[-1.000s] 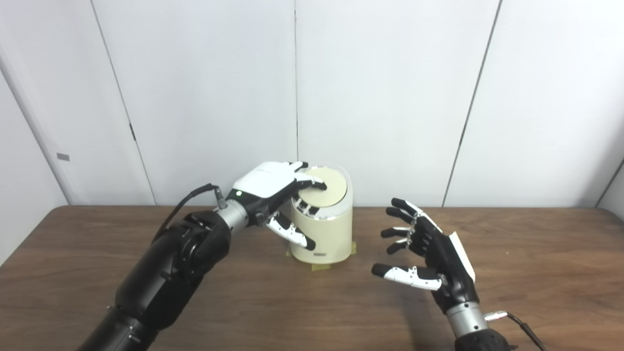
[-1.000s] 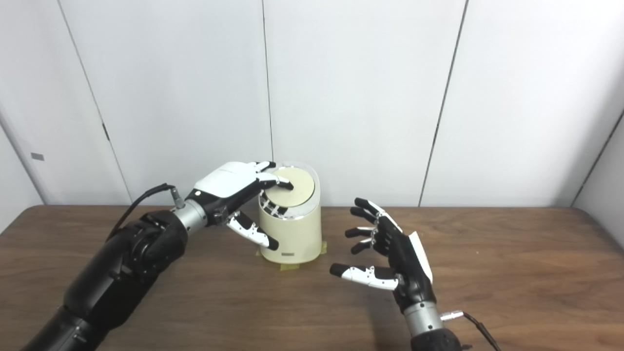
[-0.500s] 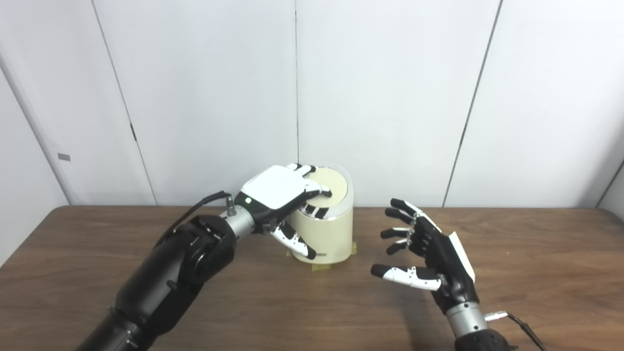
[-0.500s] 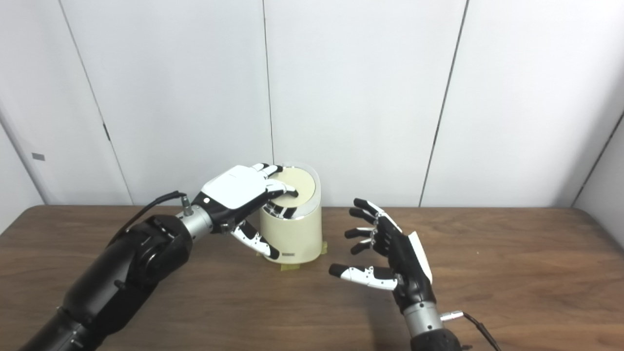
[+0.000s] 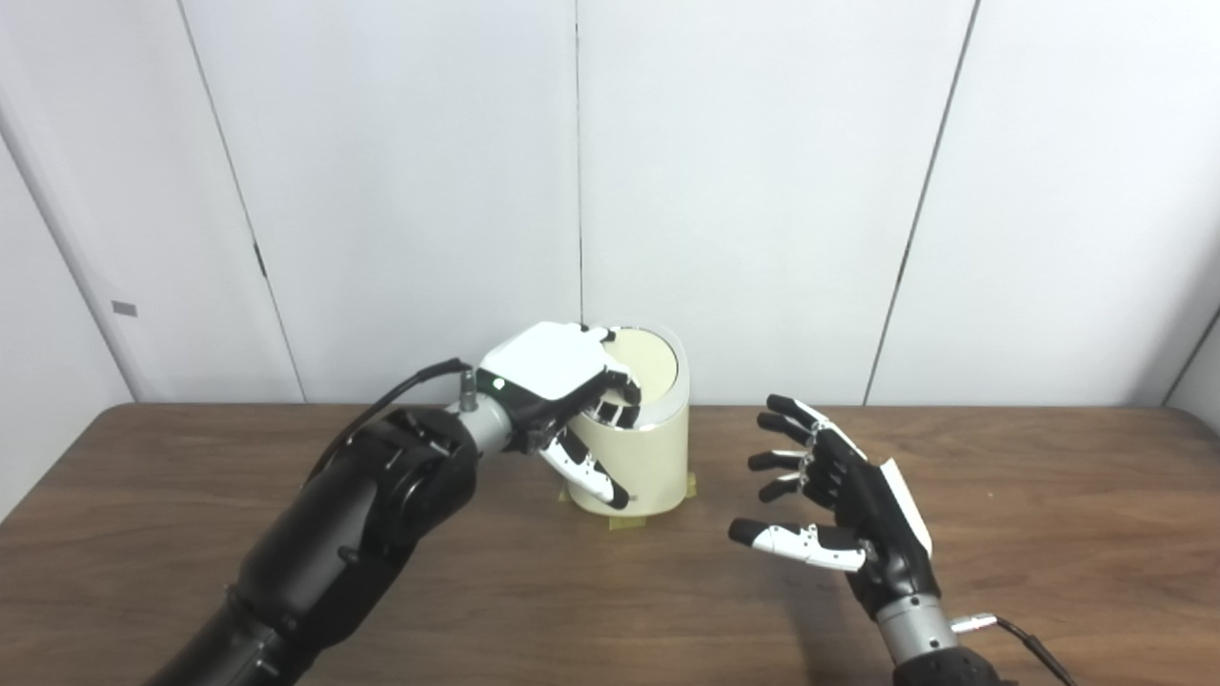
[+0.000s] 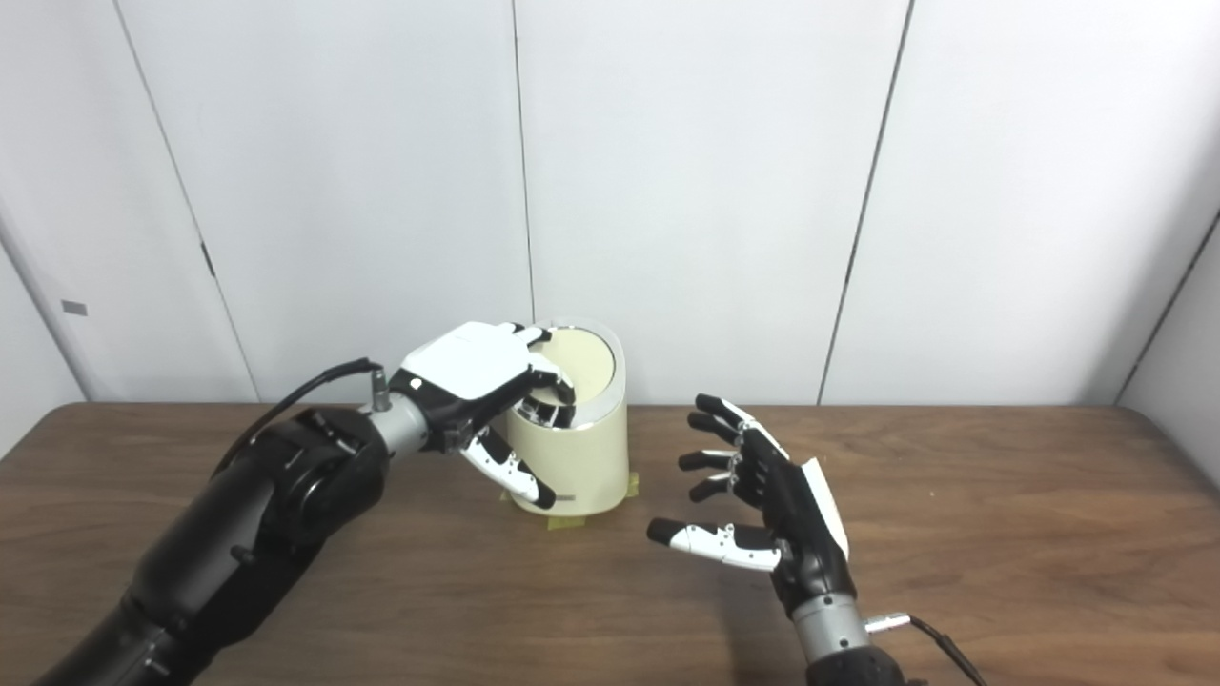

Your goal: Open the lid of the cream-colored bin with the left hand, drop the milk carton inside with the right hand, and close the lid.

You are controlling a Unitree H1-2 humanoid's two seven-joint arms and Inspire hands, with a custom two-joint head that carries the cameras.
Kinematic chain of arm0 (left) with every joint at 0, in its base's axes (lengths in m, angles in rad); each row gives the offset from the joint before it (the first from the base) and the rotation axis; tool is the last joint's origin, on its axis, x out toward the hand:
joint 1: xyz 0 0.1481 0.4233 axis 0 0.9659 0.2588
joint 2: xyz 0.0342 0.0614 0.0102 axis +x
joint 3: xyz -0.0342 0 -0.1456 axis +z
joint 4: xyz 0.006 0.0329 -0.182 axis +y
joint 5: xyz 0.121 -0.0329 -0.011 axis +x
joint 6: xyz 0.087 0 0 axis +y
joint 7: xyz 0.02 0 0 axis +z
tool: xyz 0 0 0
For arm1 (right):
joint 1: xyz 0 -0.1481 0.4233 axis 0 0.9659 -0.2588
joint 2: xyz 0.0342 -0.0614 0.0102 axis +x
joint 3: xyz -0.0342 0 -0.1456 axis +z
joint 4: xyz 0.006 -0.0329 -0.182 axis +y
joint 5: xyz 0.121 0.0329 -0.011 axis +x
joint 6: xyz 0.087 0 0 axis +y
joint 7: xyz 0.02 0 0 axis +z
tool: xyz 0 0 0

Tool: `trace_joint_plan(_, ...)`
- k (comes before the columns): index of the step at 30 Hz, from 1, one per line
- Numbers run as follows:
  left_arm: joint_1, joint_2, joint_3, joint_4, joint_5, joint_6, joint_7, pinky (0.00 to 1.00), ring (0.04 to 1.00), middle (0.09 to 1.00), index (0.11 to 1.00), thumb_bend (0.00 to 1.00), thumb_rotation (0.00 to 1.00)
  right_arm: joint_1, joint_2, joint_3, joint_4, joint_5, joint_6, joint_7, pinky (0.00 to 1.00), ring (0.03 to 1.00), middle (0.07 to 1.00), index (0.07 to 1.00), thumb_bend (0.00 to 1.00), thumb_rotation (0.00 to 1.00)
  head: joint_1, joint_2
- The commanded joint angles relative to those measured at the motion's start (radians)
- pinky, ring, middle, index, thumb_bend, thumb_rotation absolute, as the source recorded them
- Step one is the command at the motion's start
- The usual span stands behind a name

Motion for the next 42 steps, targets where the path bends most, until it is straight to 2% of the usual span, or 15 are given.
trace_joint_plan(1,0.02,0.01,-0.034,0.026,0.007,0.045,-0.126,1.0,0.949,0.762,0.705,0.9,0.34,-0.032,-0.008,-0.007,-0.043,0.01,-0.015,-0.002,0.5,0.657,0.811,0.82,0.75,0.17,-0.001,0.001)
trace_joint_plan(7,0.023,0.015,-0.046,0.023,-0.006,0.072,-0.151,1.0,0.924,0.758,0.676,0.92,0.32,-0.031,-0.01,-0.009,-0.047,0.018,-0.006,0.0,0.51,0.658,0.813,0.819,0.75,0.17,0.002,0.004)
trace_joint_plan(11,0.024,0.019,-0.047,0.02,-0.008,0.06,-0.125,1.0,0.944,0.766,0.692,0.91,0.34,-0.029,-0.008,-0.009,-0.055,0.018,0.01,-0.003,0.52,0.663,0.814,0.819,0.75,0.15,0.004,0.003)
trace_joint_plan(15,0.053,0.02,-0.012,0.005,-0.032,-0.017,0.015,1.0,0.938,0.776,0.743,0.88,0.36,-0.029,-0.01,-0.006,-0.051,0.013,0.003,-0.003,0.51,0.657,0.81,0.82,0.75,0.16,0.004,0.001)
trace_joint_plan(18,0.085,0.009,0.025,-0.011,-0.036,-0.058,0.128,1.0,0.926,0.78,0.779,0.83,0.34,-0.03,-0.009,-0.006,-0.051,0.013,0.002,-0.003,0.51,0.656,0.811,0.819,0.75,0.16,0.004,0.001)
trace_joint_plan(22,0.134,-0.016,0.088,-0.036,-0.044,-0.089,0.284,1.0,0.971,0.855,0.863,0.78,0.33,-0.031,-0.011,-0.005,-0.048,0.011,-0.005,-0.003,0.5,0.653,0.812,0.821,0.74,0.16,0.005,0.0)
trace_joint_plan(25,0.171,-0.042,0.147,-0.067,-0.064,-0.084,0.364,1.0,0.997,0.896,0.91,0.74,0.33,-0.03,-0.011,-0.006,-0.047,0.012,-0.007,-0.004,0.5,0.657,0.815,0.822,0.74,0.15,0.006,-0.001)
trace_joint_plan(28,0.198,-0.063,0.199,-0.084,-0.091,-0.092,0.407,1.0,1.0,0.917,0.933,0.71,0.33,-0.031,-0.012,-0.006,-0.042,0.012,-0.014,-0.005,0.5,0.656,0.813,0.823,0.73,0.15,0.008,-0.001)
trace_joint_plan(30,0.229,-0.084,0.256,-0.098,-0.154,-0.102,0.443,0.99,0.994,0.926,0.941,0.7,0.32,-0.032,-0.014,-0.007,-0.038,0.013,-0.019,-0.004,0.5,0.656,0.812,0.822,0.74,0.15,0.011,-0.002)
trace_joint_plan(32,0.274,-0.108,0.319,-0.113,-0.244,-0.12,0.483,0.84,0.94,0.919,0.93,0.7,0.29,-0.032,-0.015,-0.007,-0.038,0.013,-0.019,-0.004,0.51,0.659,0.814,0.822,0.74,0.16,0.013,-0.003)
trace_joint_plan(34,0.322,-0.133,0.372,-0.126,-0.334,-0.128,0.504,0.77,0.906,0.908,0.916,0.7,0.27,-0.032,-0.015,-0.008,-0.038,0.015,-0.016,-0.003,0.5,0.657,0.814,0.821,0.74,0.15,0.014,-0.003)
trace_joint_plan(37,0.406,-0.176,0.45,-0.164,-0.484,-0.101,0.509,0.75,0.883,0.9,0.903,0.71,0.28,-0.033,-0.02,-0.005,-0.034,0.008,-0.024,-0.004,0.5,0.659,0.815,0.822,0.73,0.12,0.016,-0.004)
trace_joint_plan(40,0.482,-0.207,0.52,-0.186,-0.661,-0.085,0.489,0.72,0.862,0.889,0.898,0.71,0.24,-0.033,-0.028,0.001,-0.029,-0.017,-0.039,-0.008,0.49,0.658,0.814,0.825,0.73,0.15,0.015,-0.005)
trace_joint_plan(42,0.531,-0.216,0.556,-0.185,-0.75,-0.097,0.483,0.67,0.798,0.835,0.873,0.72,0.26,-0.033,-0.032,0.002,-0.026,-0.02,-0.045,-0.007,0.48,0.654,0.81,0.824,0.74,0.16,0.013,-0.003)
